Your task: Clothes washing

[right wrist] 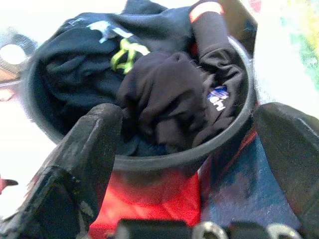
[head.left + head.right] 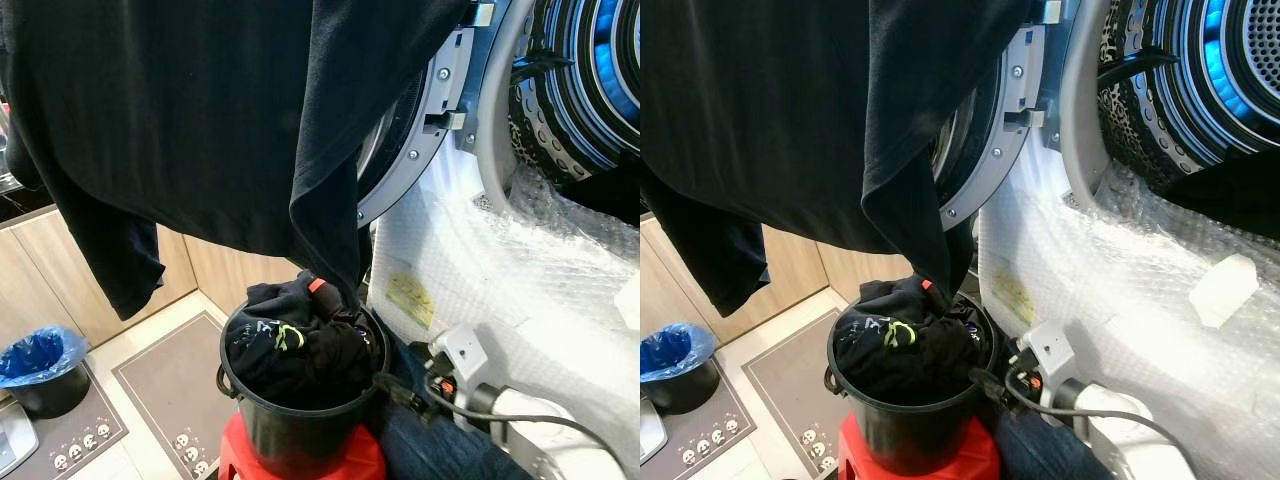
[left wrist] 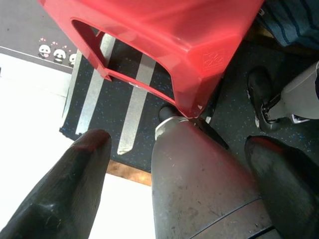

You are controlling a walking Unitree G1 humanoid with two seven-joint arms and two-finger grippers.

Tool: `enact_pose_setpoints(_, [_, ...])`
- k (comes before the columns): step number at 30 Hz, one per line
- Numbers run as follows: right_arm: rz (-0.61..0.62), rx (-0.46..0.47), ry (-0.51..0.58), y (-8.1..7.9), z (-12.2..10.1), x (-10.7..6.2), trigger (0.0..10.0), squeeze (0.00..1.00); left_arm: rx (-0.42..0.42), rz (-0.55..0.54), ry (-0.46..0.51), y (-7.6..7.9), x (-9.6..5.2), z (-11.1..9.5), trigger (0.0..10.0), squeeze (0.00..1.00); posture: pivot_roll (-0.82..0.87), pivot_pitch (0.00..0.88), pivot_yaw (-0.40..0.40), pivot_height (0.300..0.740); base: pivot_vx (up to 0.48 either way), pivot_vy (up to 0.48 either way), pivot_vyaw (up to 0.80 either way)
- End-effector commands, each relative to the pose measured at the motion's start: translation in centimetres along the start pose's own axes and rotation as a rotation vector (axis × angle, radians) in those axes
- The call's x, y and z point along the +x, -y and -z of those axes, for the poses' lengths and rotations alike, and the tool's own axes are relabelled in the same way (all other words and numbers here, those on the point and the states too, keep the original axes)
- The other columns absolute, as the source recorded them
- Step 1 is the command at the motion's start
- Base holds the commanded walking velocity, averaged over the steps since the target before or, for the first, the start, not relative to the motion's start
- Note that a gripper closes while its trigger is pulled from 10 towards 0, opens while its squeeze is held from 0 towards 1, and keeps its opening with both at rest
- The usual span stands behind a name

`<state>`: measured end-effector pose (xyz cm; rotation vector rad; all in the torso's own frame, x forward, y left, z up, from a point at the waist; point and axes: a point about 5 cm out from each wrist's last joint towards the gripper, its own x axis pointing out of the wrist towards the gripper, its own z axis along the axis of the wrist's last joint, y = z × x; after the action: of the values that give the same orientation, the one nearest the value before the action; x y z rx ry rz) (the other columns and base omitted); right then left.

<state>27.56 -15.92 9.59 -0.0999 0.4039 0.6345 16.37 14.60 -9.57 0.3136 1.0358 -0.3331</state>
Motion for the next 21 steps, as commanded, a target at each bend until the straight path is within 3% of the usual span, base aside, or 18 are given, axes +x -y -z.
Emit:
enact_pose_setpoints(1, [0.041,-0.003,0.012,0.1,-0.3,0.6,10.0,0.0,-0.005,0.005,-0.052,0.2,-0.2,1.4,10.0,0.0,-0.09,0.0,-0.009,0.74,0.0,0.0,0.0])
enact_pose_setpoints(10, [0.056,0.017,0.11,-2.8,-1.1,3.3,10.0,0.0,0.0,0.014,-0.064,0.5,-0.3,1.9,10.0,0.0,-0.08,0.0,-0.012,0.74,0.0,0.0,0.0])
enact_pose_setpoints(16, [0.033,0.029,0.111,-5.9,-0.4,5.1,10.0,0.0,0.022,0.02,-0.069,0.7,-0.3,2.2,10.0,0.0,-0.07,0.0,-0.019,0.74,0.0,0.0,0.0])
enact_pose_setpoints(17, [0.028,0.031,0.11,-6.3,-0.4,5.4,10.0,0.85,0.023,0.021,-0.07,0.7,-0.3,2.2,10.0,0.0,-0.07,0.0,-0.022,0.74,0.0,0.0,0.0])
enact_pose_setpoints(19, [0.025,0.033,0.11,-6.6,-0.4,5.6,10.0,0.85,0.023,0.022,-0.071,0.8,-0.3,2.2,10.0,0.0,-0.07,0.0,-0.022,0.74,0.0,0.0,0.0])
enact_pose_setpoints(20, [0.018,0.043,0.119,-7.3,-0.5,6.0,10.0,1.0,0.023,0.024,-0.073,0.9,-0.3,2.3,10.0,0.0,-0.06,0.0,-0.026,0.74,0.0,0.0,0.0])
enact_pose_setpoints(21, [0.018,0.04,0.126,-7.6,-0.6,6.3,10.0,1.0,0.022,0.025,-0.073,0.9,-0.3,2.4,10.0,0.0,-0.06,0.0,-0.026,0.74,0.0,0.0,0.0])
